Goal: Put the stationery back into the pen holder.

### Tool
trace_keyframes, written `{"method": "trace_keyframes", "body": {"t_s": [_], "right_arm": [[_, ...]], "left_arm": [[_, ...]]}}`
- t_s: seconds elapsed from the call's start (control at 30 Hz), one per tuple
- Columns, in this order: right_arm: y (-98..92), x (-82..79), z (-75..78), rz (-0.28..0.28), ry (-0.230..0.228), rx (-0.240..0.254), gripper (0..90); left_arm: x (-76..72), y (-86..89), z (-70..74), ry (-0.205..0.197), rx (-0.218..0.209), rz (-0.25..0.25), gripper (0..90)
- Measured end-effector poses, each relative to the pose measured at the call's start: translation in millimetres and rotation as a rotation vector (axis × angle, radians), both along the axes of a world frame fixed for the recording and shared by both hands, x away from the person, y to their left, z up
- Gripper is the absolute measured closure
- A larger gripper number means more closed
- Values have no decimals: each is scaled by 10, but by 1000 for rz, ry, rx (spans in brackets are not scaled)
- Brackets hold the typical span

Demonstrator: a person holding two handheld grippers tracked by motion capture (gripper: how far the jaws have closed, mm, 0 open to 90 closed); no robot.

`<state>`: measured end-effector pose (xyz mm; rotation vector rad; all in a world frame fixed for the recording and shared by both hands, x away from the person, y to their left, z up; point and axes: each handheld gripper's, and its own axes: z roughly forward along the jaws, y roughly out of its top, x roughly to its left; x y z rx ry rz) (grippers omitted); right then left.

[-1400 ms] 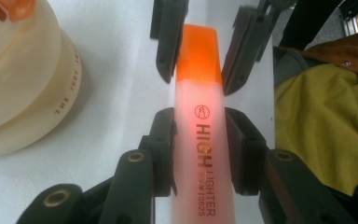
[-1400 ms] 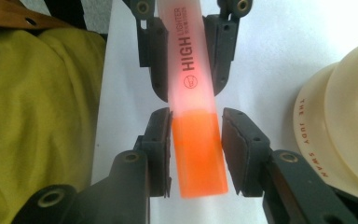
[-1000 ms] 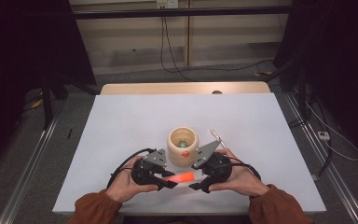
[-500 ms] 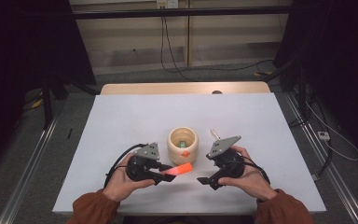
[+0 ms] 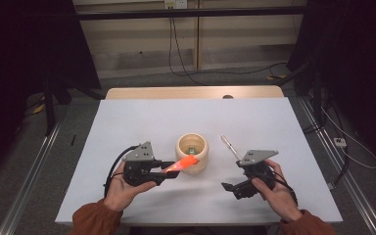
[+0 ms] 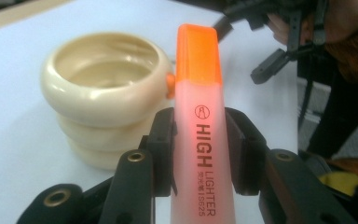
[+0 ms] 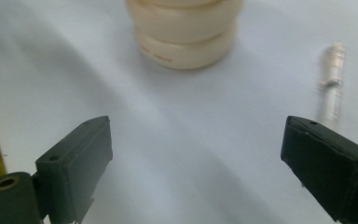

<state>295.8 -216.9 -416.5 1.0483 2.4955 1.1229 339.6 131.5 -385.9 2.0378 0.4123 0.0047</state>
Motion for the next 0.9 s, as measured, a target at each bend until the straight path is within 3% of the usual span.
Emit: {"method": "trace_keyframes", "body": {"t_s": [0.17, 0.4, 0.67, 0.9], "right_arm": [[-213, -102, -52, -94, -23, 33, 78], [-307, -169, -130, -156, -53, 35, 77], [-411, -227, -191, -201, -67, 66, 80], [-414, -220, -196, -203, -69, 67, 80]], "left_arm": [[22, 16, 22, -25, -45, 42, 664], [52, 43, 86, -88, -121, 106, 663], [222, -38, 85, -132, -215, 190, 664], [413, -209, 48, -155, -266, 209, 663]]}}
